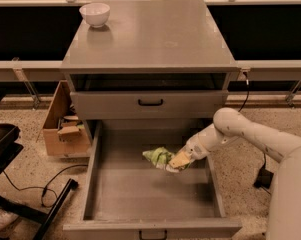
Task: Place green jalapeno chip bag into middle drawer
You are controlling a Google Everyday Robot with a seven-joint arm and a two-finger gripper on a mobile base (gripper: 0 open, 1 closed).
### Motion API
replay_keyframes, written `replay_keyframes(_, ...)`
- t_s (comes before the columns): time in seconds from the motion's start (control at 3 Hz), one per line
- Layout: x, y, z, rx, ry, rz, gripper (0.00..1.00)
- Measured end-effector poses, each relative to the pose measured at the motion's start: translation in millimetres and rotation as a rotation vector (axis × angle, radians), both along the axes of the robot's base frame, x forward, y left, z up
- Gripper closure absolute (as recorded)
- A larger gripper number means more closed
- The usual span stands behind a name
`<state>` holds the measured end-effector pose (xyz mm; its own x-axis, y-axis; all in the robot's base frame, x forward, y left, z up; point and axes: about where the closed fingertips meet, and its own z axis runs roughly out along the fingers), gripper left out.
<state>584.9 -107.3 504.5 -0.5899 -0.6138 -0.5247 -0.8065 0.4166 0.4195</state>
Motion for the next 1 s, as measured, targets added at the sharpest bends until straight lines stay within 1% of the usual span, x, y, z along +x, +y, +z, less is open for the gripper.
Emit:
replay_keyframes(0.33,-0.7,0.1,-3.5,0.000,0.004,-0.001,0.82)
replay_keyframes(1.0,-0.7,0.1,-3.6,0.000,0.004,-0.001,0.35)
